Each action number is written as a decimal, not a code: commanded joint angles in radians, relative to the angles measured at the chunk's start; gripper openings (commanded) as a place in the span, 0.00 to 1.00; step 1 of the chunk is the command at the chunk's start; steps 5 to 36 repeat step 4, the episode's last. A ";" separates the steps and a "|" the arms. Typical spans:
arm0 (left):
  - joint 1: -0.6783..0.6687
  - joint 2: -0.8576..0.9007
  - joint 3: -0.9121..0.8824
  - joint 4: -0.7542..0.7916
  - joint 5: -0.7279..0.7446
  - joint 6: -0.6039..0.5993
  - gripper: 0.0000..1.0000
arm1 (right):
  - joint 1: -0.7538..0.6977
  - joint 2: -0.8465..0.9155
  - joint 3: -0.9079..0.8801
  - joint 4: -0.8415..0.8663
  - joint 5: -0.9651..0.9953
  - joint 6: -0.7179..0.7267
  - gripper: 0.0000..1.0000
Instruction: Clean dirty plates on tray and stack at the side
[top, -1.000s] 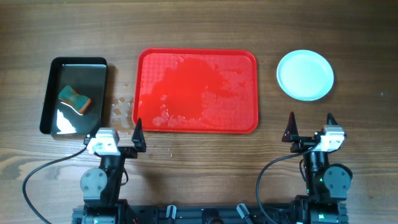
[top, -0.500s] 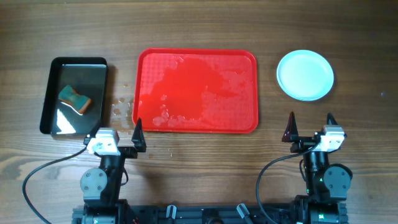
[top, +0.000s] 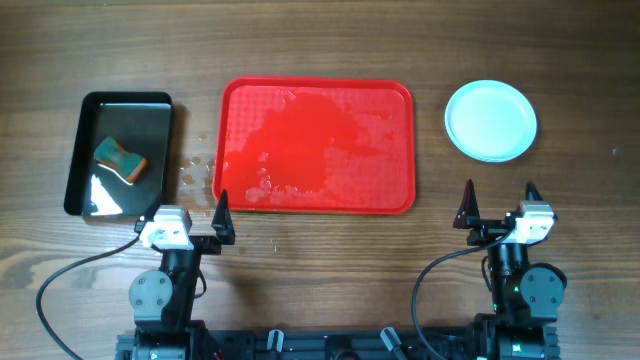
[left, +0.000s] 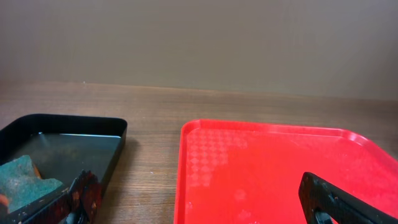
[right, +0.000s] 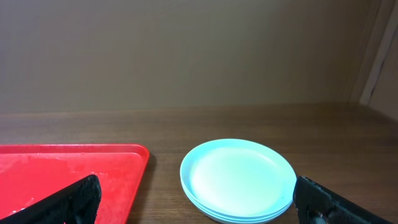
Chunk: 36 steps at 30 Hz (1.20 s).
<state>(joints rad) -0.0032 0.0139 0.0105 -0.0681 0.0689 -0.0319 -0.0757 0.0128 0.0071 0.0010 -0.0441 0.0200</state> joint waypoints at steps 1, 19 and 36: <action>0.007 -0.011 -0.005 -0.006 -0.006 -0.010 1.00 | -0.007 -0.008 -0.002 0.002 0.006 -0.017 1.00; 0.007 -0.011 -0.005 -0.006 -0.006 -0.010 1.00 | -0.007 -0.008 -0.002 0.002 0.006 -0.017 1.00; 0.007 -0.011 -0.005 -0.006 -0.006 -0.010 1.00 | -0.007 -0.008 -0.002 0.002 0.006 -0.017 1.00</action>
